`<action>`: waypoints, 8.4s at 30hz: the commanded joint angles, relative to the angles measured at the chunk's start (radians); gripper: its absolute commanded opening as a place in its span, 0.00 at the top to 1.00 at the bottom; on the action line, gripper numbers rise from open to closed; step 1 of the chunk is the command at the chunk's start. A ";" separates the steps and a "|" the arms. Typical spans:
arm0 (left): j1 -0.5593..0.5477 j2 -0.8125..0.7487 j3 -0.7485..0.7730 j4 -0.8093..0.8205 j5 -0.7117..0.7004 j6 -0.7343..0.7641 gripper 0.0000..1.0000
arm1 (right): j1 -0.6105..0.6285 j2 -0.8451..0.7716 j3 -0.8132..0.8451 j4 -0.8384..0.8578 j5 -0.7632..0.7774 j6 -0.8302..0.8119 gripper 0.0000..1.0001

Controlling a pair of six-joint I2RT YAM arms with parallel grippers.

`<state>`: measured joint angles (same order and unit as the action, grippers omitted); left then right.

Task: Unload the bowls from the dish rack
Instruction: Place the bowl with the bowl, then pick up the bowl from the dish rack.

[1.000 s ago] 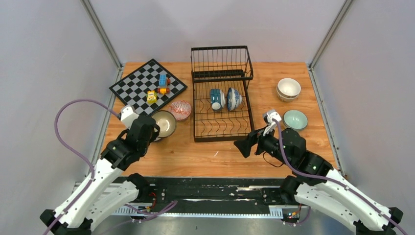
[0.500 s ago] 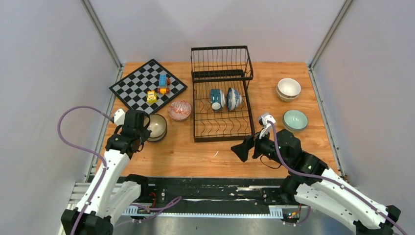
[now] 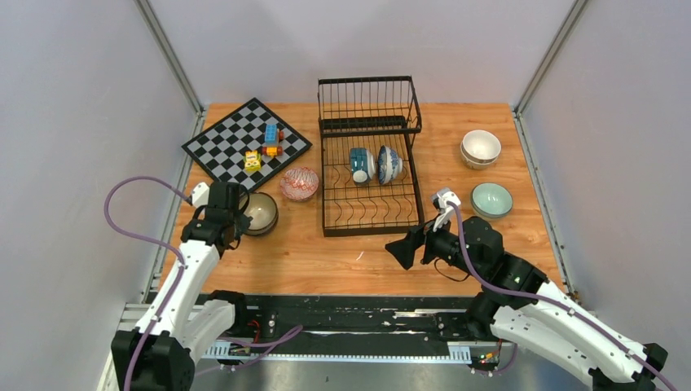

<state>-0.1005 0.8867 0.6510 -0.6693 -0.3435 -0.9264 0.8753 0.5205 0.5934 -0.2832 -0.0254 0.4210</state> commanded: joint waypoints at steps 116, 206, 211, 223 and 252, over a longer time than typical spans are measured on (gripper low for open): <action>0.075 -0.014 -0.138 0.213 0.065 0.072 1.00 | 0.006 0.033 -0.017 -0.008 0.056 0.003 0.04; -0.355 0.815 0.068 1.581 0.646 -0.031 0.31 | -0.277 0.116 -0.043 0.071 0.132 0.090 0.22; -0.346 0.899 0.106 1.629 0.680 -0.066 0.33 | -0.277 0.072 -0.034 0.057 0.109 0.082 0.22; -0.340 1.022 0.173 1.702 0.727 -0.109 0.36 | -0.276 0.008 -0.039 0.018 0.079 0.082 0.21; -0.363 1.176 0.277 1.869 0.811 -0.206 0.76 | -0.280 0.025 -0.052 0.028 0.086 0.034 0.20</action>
<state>-0.4477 2.0411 0.8963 1.1324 0.4370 -1.1290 0.6125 0.5587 0.5457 -0.2543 0.0528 0.4717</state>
